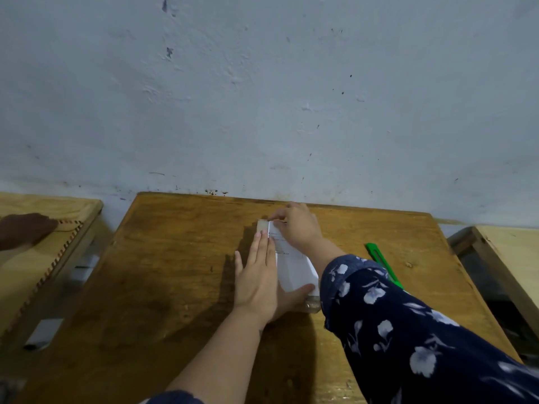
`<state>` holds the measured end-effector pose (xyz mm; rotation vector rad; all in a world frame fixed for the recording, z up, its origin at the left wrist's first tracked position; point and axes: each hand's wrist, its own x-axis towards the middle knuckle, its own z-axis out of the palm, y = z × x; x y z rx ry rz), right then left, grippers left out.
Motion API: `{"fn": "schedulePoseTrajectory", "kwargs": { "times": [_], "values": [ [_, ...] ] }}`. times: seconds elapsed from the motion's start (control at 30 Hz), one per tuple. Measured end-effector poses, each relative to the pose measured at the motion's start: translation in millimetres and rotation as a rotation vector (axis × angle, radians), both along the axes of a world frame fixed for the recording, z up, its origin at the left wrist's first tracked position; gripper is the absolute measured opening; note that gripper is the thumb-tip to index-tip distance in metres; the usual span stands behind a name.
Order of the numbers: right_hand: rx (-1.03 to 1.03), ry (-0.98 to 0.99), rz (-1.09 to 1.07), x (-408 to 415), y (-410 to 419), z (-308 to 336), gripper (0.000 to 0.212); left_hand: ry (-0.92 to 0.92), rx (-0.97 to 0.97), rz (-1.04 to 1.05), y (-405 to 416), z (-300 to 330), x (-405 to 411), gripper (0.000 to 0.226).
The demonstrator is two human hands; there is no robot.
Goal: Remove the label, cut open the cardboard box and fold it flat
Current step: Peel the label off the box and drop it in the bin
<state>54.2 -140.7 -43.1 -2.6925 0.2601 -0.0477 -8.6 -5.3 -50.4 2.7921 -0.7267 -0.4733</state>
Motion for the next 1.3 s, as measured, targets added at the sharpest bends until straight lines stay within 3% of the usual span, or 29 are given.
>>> {"fn": "schedulePoseTrajectory", "kwargs": {
  "times": [0.07,0.3,0.5,0.67,1.3],
  "values": [
    [0.022,-0.017,0.005,1,-2,0,0.020,-0.026,-0.033,0.013,0,-3,-1,0.165],
    [0.038,-0.101,0.062,-3,-3,1,0.014,-0.056,-0.073,0.032,0,-11,-1,0.154],
    [-0.037,-0.135,0.088,-4,-1,3,0.014,-0.023,-0.047,0.029,-1,-4,-1,0.164],
    [-0.009,-0.160,0.089,-12,-4,0,0.017,-0.076,-0.083,0.082,-3,-14,-3,0.142],
    [0.181,-0.203,0.024,-33,-18,24,0.008,-0.105,-0.236,0.094,-2,-18,-3,0.122]
  ]
}}
